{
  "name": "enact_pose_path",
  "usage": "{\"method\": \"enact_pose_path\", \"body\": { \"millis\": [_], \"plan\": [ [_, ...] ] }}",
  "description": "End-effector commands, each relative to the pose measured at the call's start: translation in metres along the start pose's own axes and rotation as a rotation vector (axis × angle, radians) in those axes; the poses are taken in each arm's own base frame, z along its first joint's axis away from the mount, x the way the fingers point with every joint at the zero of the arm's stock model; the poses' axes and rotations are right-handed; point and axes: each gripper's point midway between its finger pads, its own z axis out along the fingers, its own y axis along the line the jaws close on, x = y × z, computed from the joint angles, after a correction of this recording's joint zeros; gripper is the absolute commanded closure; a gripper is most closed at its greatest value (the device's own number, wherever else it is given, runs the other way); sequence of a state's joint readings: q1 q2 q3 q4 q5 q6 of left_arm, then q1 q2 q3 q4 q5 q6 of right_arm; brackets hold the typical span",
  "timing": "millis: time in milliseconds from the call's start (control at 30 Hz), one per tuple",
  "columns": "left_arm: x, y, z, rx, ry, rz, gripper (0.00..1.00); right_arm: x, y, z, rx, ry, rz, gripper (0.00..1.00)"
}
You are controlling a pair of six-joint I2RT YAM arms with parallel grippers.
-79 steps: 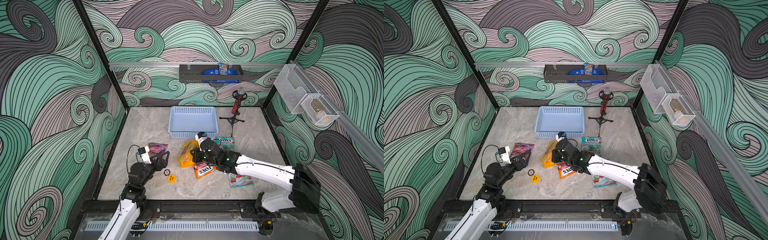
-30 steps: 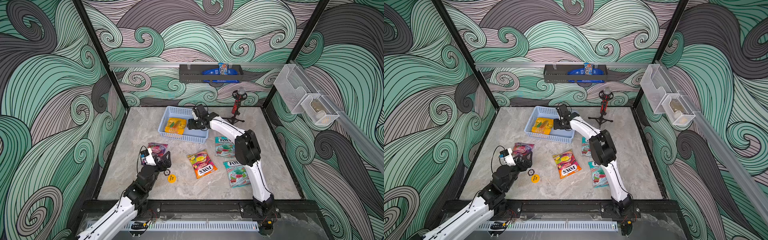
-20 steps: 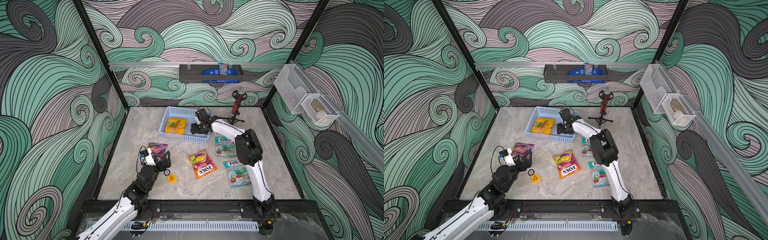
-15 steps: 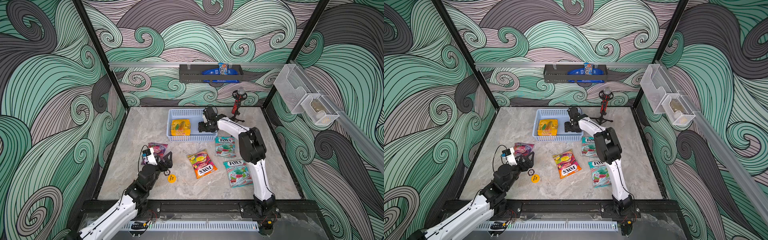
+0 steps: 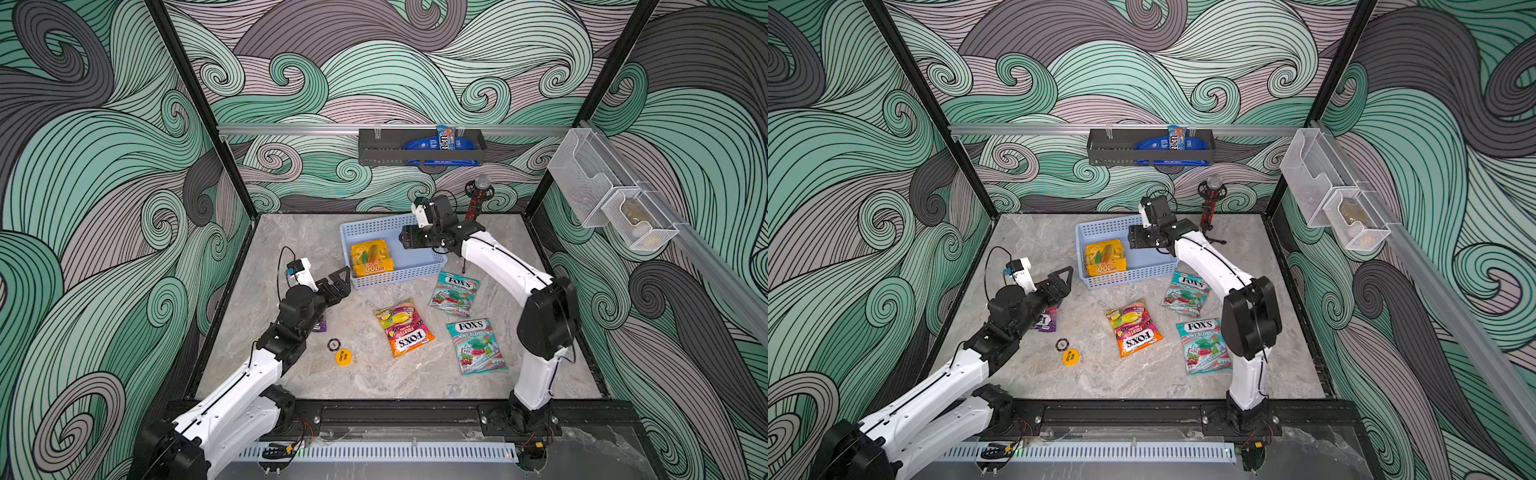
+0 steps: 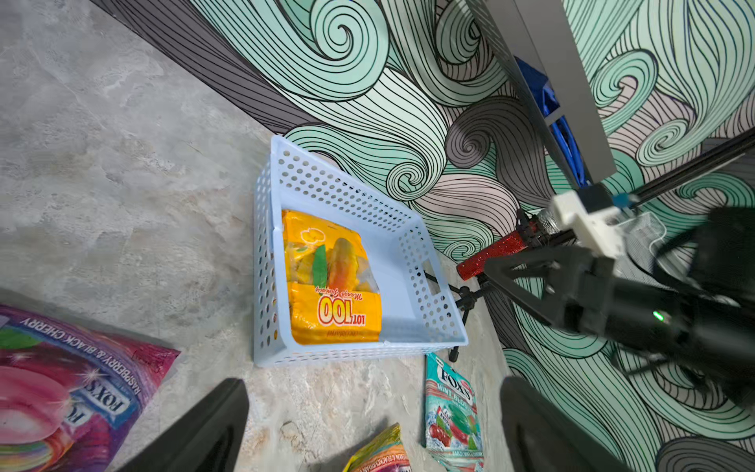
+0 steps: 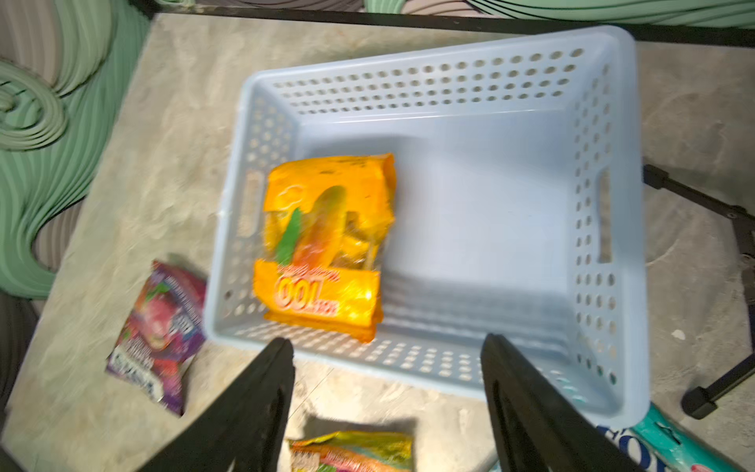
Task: Put the candies in the basket
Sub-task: Pick up the candy at the center of the board.
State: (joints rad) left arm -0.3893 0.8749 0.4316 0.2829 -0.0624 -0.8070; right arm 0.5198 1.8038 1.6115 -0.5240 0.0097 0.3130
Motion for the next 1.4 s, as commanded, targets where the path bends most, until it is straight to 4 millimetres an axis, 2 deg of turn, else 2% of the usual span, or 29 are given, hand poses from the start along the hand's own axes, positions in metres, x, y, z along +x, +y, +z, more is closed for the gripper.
{"method": "enact_pose_path", "body": {
  "millis": [0, 67, 133, 200, 267, 333, 433, 533, 600, 700, 800, 933, 1100, 1200, 1267, 1367],
  "plan": [
    [0.007, 0.01, -0.004, -0.024, 0.089, -0.036, 0.02, 0.063, 0.002, -0.012, 0.003, 0.1, -0.024, 0.26],
    [0.008, 0.026, -0.012, -0.106, 0.097, -0.039, 0.04, 0.107, 0.003, -0.018, -0.01, 0.141, -0.023, 0.25],
    [0.006, 0.054, -0.025, -0.253, 0.071, -0.056, 0.04, 0.147, -0.002, -0.022, -0.011, 0.177, -0.006, 0.22],
    [0.006, 0.08, -0.039, -0.384, 0.034, -0.069, 0.05, 0.176, -0.009, -0.024, 0.015, 0.201, 0.002, 0.19],
    [0.013, 0.099, -0.049, -0.447, 0.018, -0.088, 0.06, 0.197, -0.012, -0.024, 0.022, 0.211, 0.007, 0.18],
    [0.027, 0.105, -0.05, -0.414, 0.034, -0.067, 0.06, 0.214, -0.01, -0.022, 0.008, 0.207, 0.015, 0.14],
    [0.039, 0.121, -0.055, -0.429, 0.031, -0.05, 0.08, 0.232, -0.006, -0.018, -0.028, 0.203, 0.03, 0.13],
    [0.04, 0.124, -0.059, -0.419, 0.029, 0.039, 0.1, 0.244, 0.001, -0.011, -0.069, 0.205, 0.04, 0.15],
    [0.039, 0.135, -0.065, -0.444, -0.011, 0.061, 0.12, 0.25, 0.008, -0.006, -0.103, 0.212, 0.047, 0.2],
    [0.036, 0.124, -0.068, -0.369, -0.039, 0.058, 0.12, 0.257, 0.015, 0.005, -0.119, 0.218, 0.053, 0.26],
    [0.03, 0.125, -0.071, -0.342, -0.108, 0.05, 0.12, 0.259, 0.008, 0.016, -0.054, 0.217, 0.04, 0.27],
    [0.031, 0.12, -0.07, -0.308, -0.106, 0.063, 0.12, 0.257, -0.004, 0.02, 0.017, 0.2, 0.041, 0.25],
    [0.037, 0.115, -0.064, -0.281, -0.067, 0.085, 0.12, 0.249, 0.001, 0.021, 0.01, 0.187, 0.05, 0.17],
    [0.039, 0.114, -0.061, -0.279, -0.051, 0.091, 0.11, 0.253, 0.0, 0.028, 0.02, 0.206, 0.045, 0.18],
    [0.04, 0.115, -0.06, -0.287, -0.04, 0.094, 0.12, 0.258, 0.0, 0.035, 0.029, 0.227, 0.043, 0.26],
    [0.042, 0.115, -0.059, -0.291, -0.025, 0.095, 0.12, 0.264, 0.004, 0.039, 0.031, 0.245, 0.043, 0.51]
  ]
}}
